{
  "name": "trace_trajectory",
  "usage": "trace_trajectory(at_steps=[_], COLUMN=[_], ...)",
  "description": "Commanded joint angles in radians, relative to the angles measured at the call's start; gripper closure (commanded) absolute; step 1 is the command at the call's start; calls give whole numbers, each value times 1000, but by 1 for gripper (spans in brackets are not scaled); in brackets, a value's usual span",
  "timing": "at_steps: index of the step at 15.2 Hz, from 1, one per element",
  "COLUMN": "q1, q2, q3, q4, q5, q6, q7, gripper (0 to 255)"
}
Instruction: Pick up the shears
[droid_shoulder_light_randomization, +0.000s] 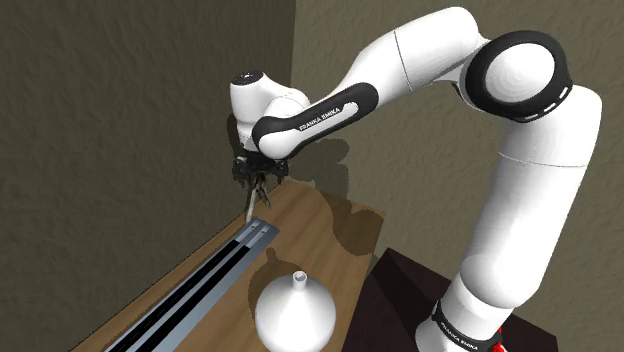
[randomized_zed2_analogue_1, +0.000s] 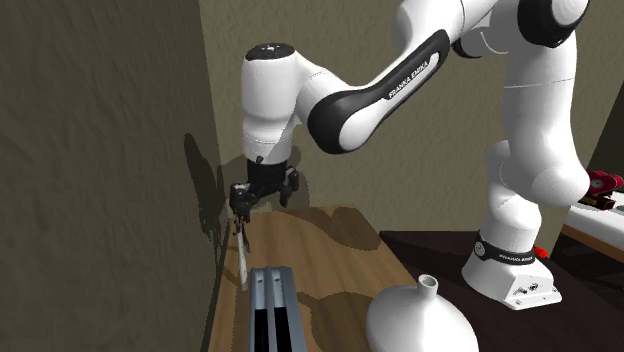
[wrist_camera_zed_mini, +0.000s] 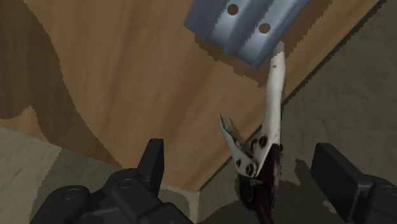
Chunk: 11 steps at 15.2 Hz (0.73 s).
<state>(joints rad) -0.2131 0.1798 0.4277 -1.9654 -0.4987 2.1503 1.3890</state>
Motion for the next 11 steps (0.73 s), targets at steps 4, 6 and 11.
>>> trace_trajectory(at_steps=[4, 6, 11], q1=[44, 63, 69], q2=[196, 269, 301], q3=[-52, -77, -89], q4=[194, 278, 259], q5=[-118, -149, -174], q6=[-28, -44, -2], q7=[166, 213, 243], gripper=[0, 0, 0])
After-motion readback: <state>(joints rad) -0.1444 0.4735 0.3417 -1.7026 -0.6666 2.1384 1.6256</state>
